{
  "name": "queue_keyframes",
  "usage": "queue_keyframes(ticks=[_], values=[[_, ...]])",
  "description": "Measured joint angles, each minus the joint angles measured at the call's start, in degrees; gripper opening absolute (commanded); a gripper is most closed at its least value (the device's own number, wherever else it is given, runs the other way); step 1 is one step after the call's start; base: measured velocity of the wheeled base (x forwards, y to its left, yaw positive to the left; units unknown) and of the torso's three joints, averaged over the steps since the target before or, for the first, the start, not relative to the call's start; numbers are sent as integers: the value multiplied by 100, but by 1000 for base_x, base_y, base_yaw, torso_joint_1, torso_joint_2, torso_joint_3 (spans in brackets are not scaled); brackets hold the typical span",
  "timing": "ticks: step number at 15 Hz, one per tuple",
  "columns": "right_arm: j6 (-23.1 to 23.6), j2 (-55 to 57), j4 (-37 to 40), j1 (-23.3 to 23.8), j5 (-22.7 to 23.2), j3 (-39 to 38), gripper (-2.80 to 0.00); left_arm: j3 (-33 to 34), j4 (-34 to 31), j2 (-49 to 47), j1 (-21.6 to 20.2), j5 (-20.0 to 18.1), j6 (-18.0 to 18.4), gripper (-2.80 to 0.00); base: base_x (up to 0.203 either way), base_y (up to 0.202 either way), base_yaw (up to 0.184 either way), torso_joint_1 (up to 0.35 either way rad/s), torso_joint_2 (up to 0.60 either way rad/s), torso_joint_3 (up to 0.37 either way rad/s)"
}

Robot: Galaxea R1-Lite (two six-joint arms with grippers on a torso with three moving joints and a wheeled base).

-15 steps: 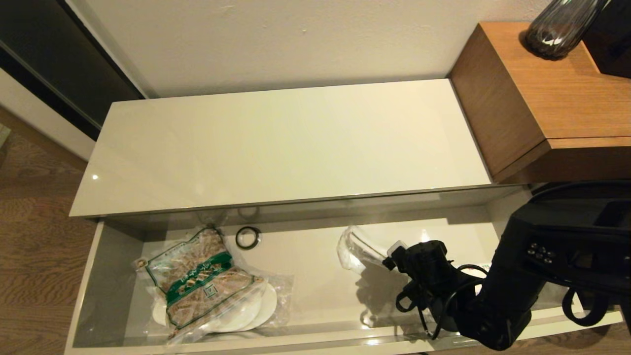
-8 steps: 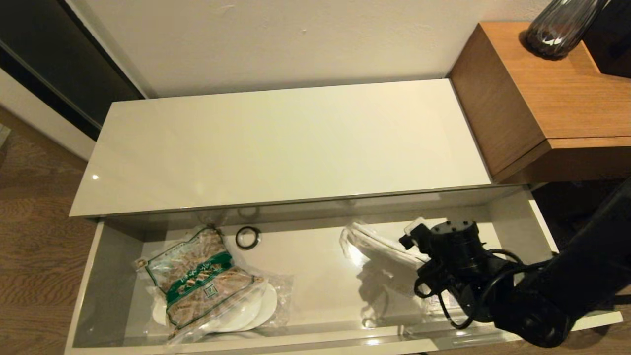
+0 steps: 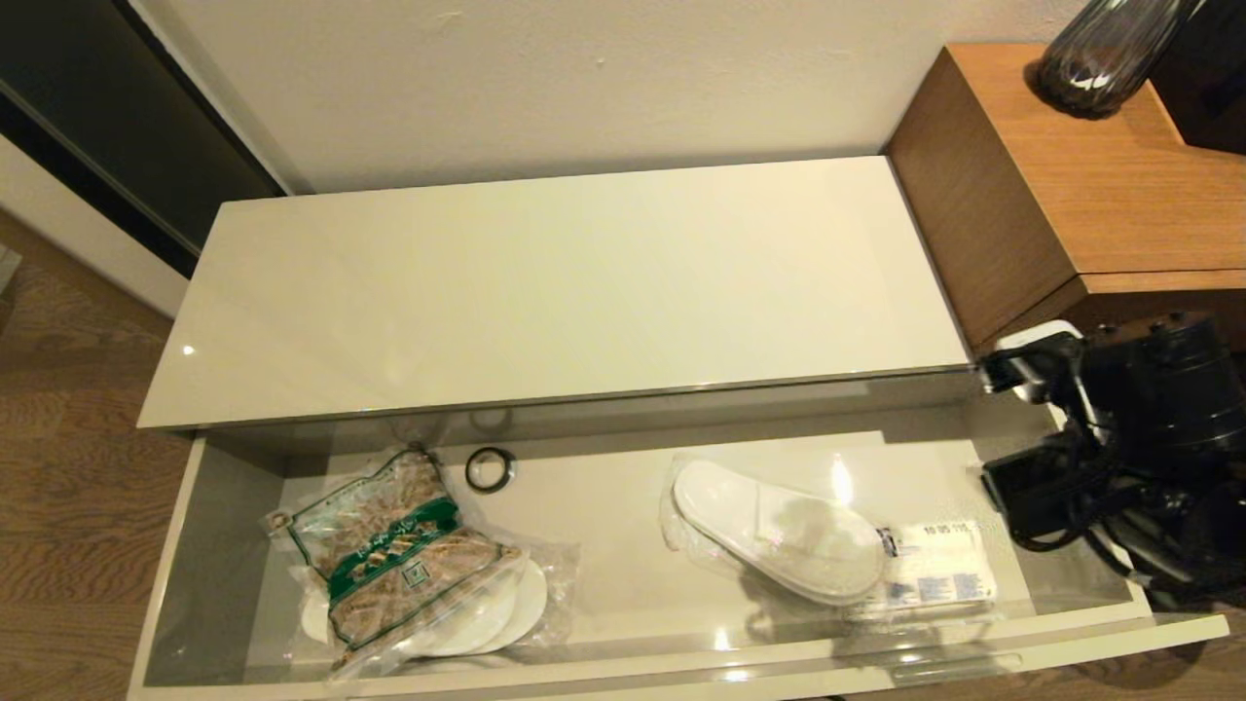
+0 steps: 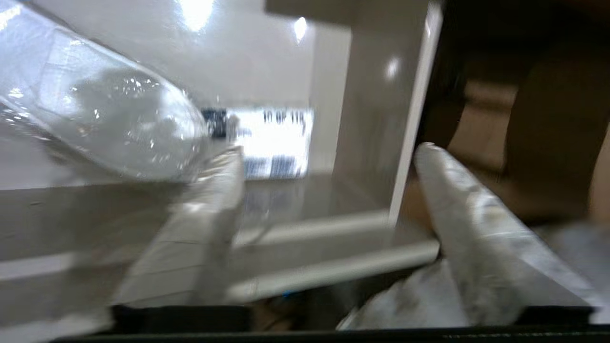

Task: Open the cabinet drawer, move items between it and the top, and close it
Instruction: Take out the disposable slippers from the drawer

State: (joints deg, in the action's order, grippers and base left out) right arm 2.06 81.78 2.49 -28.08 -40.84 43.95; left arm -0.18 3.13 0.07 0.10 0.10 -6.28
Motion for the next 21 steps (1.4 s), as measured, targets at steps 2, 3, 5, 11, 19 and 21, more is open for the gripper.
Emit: queue_keyframes(ticks=[2,3,5,11,19,21], values=[[-1314,-383,1497,40,-25,552,-280,0,-2,0,0,0,-2,-280,0,0,0,0,0,0],[-1987,-573,2228,51,-28,800,-280,0,0,0,0,1,0,-280,0,0,0,0,0,0],[-3028,-965,3462,58,-23,1058,-280,0,0,0,0,0,0,-280,0,0,0,0,0,0],[-5372,-2205,6936,101,71,2288,-280,0,0,0,0,0,0,-280,0,0,0,0,0,0],[-4318,-4800,8480,1684,888,3805,-280,0,-2,0,0,0,0,-280,0,0,0,0,0,0],[-3517,-5591,8490,2003,964,3571,-280,0,0,0,0,1,0,-280,0,0,0,0,0,0]])
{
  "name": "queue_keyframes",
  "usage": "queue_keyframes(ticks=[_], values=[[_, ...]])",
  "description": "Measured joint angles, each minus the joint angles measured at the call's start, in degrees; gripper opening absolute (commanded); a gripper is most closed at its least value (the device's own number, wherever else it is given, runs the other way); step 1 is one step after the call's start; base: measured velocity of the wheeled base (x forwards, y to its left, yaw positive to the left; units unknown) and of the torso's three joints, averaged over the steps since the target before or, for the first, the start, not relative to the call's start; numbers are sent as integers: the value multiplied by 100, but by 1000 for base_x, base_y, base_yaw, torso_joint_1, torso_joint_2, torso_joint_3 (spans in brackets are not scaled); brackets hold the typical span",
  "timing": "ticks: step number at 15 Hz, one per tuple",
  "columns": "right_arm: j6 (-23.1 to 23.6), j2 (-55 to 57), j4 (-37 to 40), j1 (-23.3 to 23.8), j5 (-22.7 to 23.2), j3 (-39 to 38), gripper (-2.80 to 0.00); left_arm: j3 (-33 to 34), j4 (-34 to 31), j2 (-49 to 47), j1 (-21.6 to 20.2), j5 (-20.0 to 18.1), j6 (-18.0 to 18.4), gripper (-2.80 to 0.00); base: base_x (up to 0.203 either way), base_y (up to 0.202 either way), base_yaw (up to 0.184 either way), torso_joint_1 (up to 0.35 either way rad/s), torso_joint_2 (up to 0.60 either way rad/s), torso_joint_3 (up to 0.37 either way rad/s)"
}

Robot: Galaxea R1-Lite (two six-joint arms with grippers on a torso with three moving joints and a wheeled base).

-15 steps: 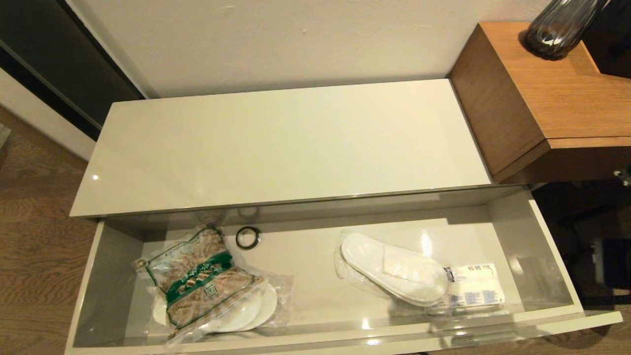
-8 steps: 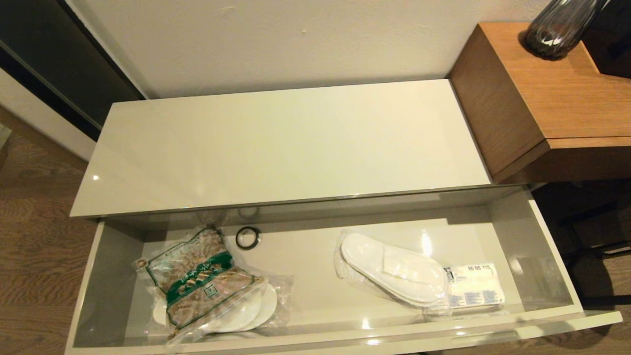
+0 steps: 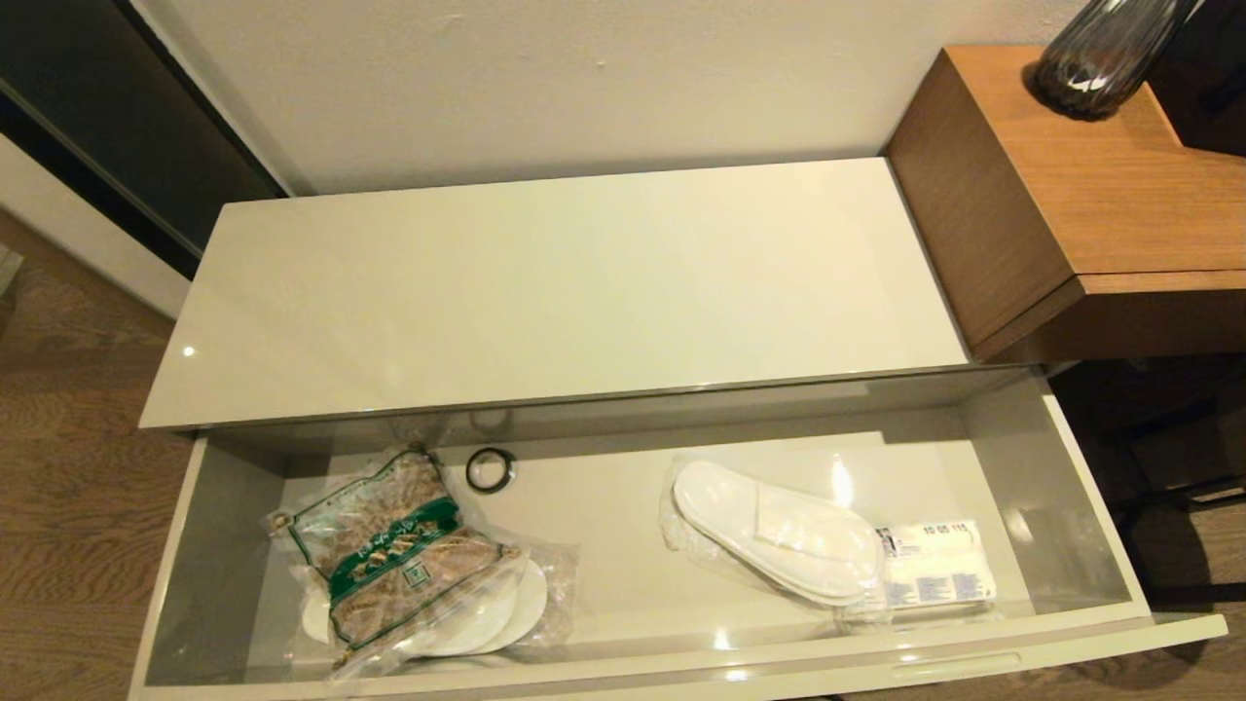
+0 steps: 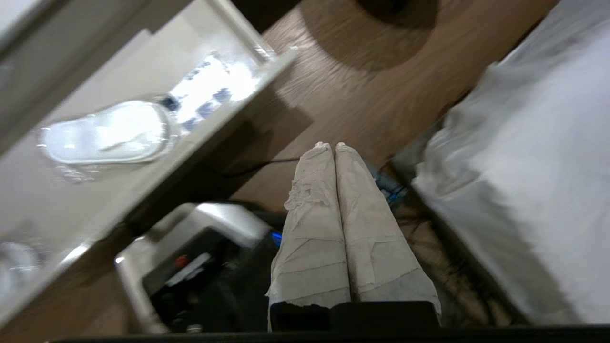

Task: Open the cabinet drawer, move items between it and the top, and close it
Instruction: Take out the disposable slippers from the drawer

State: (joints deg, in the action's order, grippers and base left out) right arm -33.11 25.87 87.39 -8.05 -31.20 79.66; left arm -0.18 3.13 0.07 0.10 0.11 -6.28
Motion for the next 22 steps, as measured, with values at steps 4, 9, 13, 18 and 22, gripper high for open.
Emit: queue_keyframes(ticks=[4,9,13,18,22], values=[[673,-758,-13,360,19,-323,-280,0,0,0,0,-1,2,-280,0,0,0,0,0,0],[2426,-1997,-5,693,282,-356,-280,0,0,0,0,-1,2,-280,0,0,0,0,0,0],[3328,-2501,-896,761,2268,-616,-280,0,0,0,-4,-1,0,-280,0,0,0,0,0,0],[3173,-2587,-3039,772,3430,-1883,-280,0,0,0,0,2,0,-280,0,0,0,0,0,0],[3205,-2589,-4204,776,3374,-2959,-280,0,0,0,0,-1,0,-280,0,0,0,0,0,0]])
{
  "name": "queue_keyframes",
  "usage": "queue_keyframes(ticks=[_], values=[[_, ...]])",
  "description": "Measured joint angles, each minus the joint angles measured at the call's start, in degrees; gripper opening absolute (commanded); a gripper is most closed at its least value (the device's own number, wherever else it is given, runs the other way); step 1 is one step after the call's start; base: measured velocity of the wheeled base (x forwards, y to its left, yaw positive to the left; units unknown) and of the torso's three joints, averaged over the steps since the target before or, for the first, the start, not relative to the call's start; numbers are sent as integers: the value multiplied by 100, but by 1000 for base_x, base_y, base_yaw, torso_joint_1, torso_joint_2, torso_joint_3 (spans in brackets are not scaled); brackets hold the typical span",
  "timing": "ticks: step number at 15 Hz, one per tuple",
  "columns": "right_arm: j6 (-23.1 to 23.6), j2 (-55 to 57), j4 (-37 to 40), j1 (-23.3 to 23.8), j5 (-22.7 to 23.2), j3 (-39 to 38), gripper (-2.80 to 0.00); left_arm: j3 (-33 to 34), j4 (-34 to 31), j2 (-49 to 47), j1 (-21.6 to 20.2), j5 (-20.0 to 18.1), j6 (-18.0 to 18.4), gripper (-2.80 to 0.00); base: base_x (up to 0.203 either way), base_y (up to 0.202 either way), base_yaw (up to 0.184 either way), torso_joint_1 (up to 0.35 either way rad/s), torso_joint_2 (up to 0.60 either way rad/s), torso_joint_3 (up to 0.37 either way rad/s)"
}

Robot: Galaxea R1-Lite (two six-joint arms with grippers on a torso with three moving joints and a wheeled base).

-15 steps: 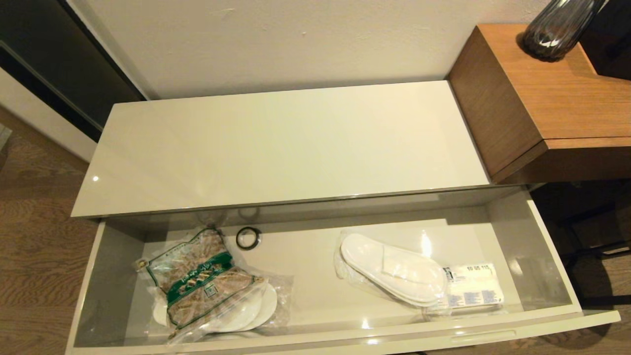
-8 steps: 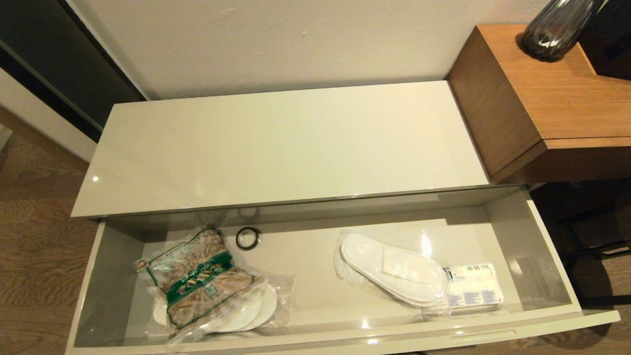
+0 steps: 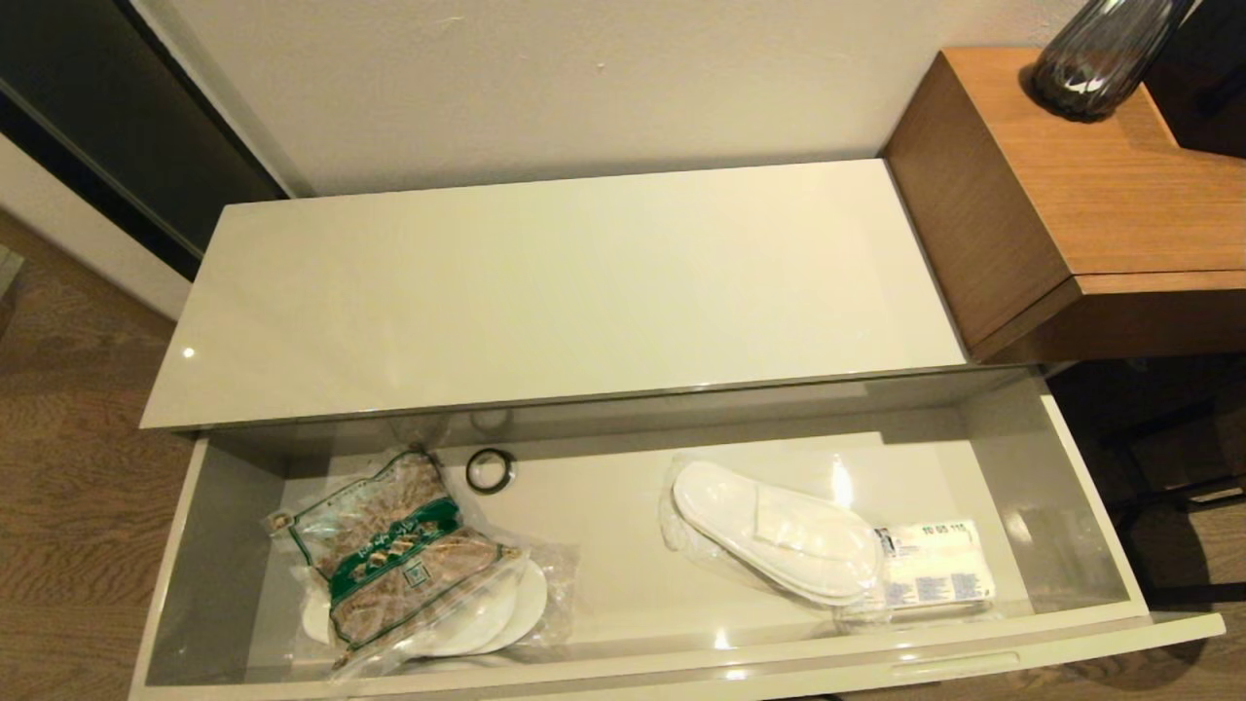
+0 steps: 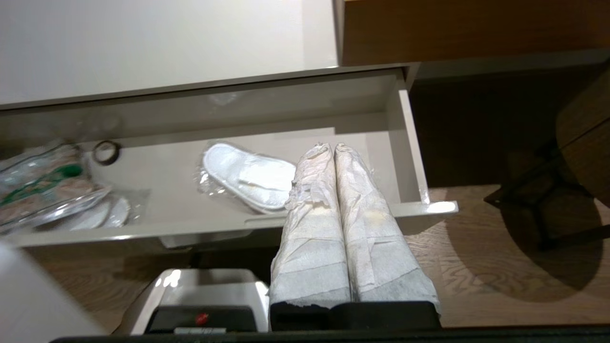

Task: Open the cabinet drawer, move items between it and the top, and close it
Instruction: Take out the disposable slippers from the drawer

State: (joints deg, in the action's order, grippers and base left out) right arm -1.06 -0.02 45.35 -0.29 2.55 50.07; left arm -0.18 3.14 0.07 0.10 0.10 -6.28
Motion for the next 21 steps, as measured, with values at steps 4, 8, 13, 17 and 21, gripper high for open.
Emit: queue_keyframes(ticks=[4,8,13,17,21], values=[[58,0,-1264,-4,-112,-1234,-280,0,-3,0,0,0,0,-280,0,0,0,0,0,0],[218,0,-2107,-4,-121,-2129,-280,0,0,0,-2,0,0,-280,0,0,0,0,0,0],[623,2,-3577,0,-155,-3808,-280,0,0,0,0,0,1,-280,0,0,0,0,0,0],[663,2,-4537,-4,-149,-4894,-280,0,-3,0,0,0,0,-280,0,0,0,0,0,0],[469,2,-4356,-4,-162,-4998,-280,0,-3,0,0,1,0,-280,0,0,0,0,0,0]])
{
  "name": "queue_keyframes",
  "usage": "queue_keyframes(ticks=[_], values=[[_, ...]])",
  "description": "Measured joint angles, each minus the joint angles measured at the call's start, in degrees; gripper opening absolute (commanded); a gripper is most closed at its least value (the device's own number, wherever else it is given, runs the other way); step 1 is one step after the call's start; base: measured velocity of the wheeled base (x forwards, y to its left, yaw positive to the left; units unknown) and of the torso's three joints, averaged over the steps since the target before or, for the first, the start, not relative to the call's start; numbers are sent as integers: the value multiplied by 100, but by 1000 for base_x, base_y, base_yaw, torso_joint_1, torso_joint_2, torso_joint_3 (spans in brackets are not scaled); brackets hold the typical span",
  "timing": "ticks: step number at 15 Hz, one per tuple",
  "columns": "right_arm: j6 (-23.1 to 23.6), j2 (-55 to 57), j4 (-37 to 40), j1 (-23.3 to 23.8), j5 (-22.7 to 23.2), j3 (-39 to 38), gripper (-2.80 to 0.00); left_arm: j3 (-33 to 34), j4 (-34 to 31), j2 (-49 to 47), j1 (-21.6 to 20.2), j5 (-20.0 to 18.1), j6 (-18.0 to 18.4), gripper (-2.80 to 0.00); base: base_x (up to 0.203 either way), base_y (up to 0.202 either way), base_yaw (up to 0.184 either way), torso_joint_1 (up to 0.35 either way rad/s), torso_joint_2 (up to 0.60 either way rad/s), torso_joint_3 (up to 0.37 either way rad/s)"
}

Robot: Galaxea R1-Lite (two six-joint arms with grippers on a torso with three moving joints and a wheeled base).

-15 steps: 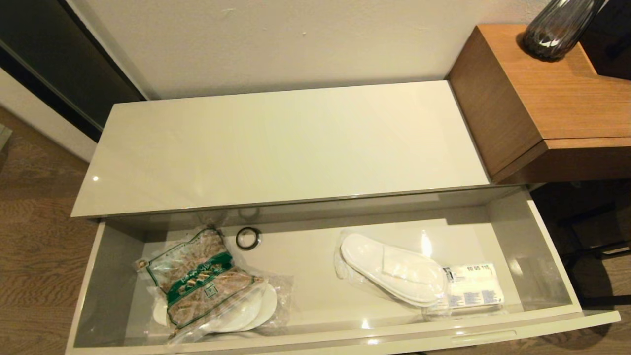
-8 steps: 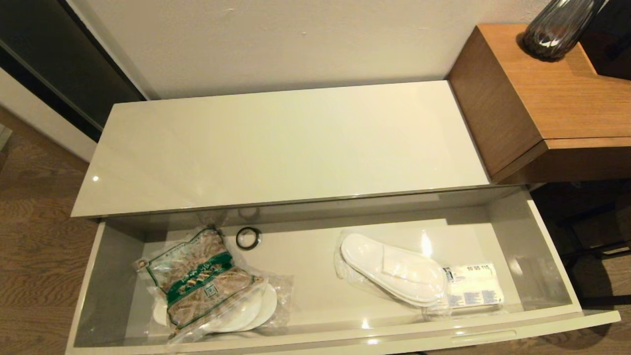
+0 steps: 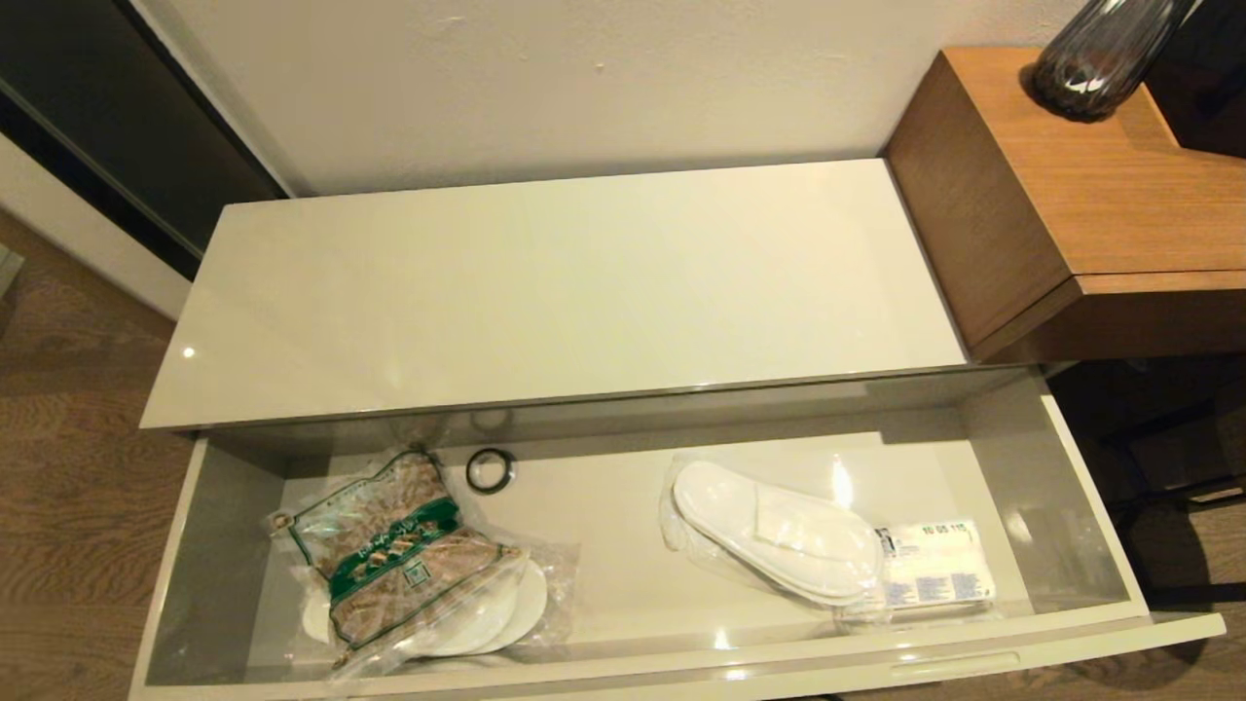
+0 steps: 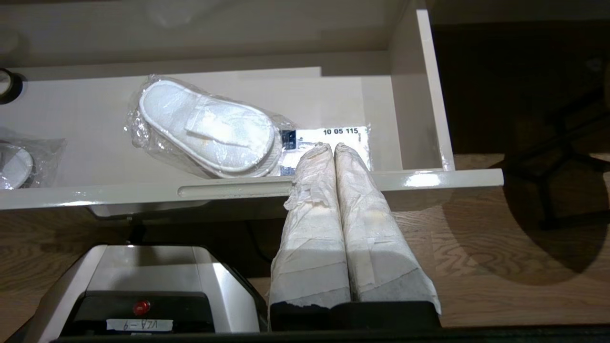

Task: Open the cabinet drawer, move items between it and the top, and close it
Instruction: Take out the disposable slippers from the drawer

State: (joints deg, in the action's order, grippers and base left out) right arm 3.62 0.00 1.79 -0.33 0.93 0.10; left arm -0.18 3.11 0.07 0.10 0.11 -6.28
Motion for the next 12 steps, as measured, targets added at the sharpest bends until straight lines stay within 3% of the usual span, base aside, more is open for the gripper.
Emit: queue_keyframes(ticks=[12], values=[[-24,5,3,0,-7,-10,-280,0,2,0,0,-1,0,-280,0,0,0,0,0,0]])
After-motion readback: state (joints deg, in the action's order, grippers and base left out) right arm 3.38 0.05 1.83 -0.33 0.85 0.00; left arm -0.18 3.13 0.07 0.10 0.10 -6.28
